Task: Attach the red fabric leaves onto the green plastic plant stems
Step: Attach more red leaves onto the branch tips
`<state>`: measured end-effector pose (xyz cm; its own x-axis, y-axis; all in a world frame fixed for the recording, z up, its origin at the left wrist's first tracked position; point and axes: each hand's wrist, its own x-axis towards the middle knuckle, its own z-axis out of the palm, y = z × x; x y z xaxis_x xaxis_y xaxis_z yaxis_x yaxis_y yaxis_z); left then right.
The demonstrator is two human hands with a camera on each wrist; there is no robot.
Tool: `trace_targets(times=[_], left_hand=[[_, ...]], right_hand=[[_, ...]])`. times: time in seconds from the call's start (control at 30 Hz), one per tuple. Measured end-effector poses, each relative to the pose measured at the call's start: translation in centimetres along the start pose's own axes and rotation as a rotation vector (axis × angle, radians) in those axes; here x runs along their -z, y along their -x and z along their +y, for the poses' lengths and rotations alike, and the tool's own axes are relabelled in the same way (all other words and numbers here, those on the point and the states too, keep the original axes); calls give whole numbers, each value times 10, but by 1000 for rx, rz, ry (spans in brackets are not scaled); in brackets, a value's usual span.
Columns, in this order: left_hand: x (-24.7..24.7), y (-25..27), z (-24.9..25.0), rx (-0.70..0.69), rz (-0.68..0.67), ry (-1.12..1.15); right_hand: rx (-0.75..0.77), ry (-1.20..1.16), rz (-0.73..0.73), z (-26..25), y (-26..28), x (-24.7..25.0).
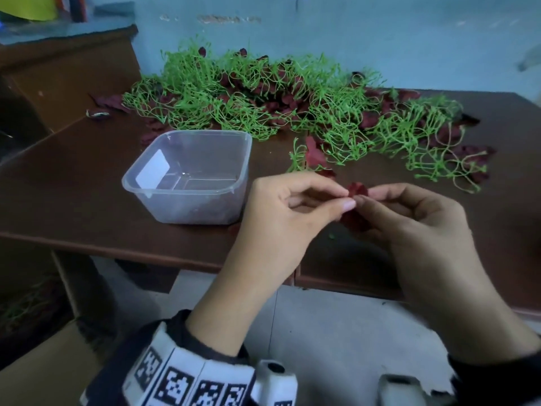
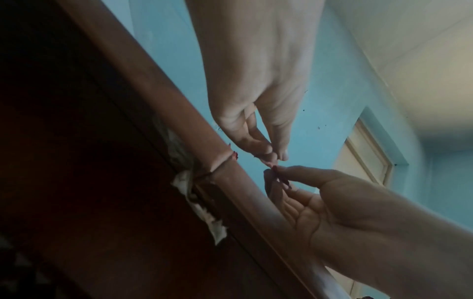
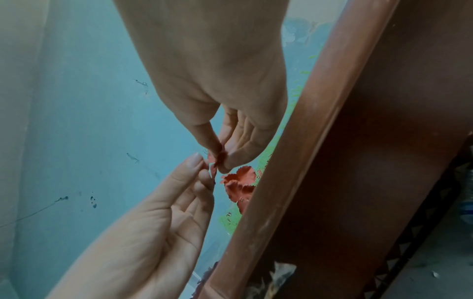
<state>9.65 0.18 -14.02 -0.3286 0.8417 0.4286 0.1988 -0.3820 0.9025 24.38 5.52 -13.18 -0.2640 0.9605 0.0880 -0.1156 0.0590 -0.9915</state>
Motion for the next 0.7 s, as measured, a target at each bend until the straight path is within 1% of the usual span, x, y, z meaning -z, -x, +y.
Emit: trace_targets(times=[0.07,0.13,0.27,0.4,0.47,0.6,0.7], left_hand=[[-4,0,-4,-17,-22,-58],[-9,-1,-10,1,-37,-109],[-15,-2,-15,26,-42,-33],[-16,-5,-17,36,-40,9],[-19,-5,-18,32,-35,13],[-23,-6,-22,59,-2,-10],[-24,-5,-21,68,-10,-34]], right_hand=[[2,2,12,0,-1,5],[-9,-41,-8,-1,-2,9],[-8,-86,-83,-2,-4,17],[4,-69,-89,-1,-4,22],[27,-34,-84,0,-4,23],[108,119,-113,0,-3,25],[130,188,-114,1,-4,25]])
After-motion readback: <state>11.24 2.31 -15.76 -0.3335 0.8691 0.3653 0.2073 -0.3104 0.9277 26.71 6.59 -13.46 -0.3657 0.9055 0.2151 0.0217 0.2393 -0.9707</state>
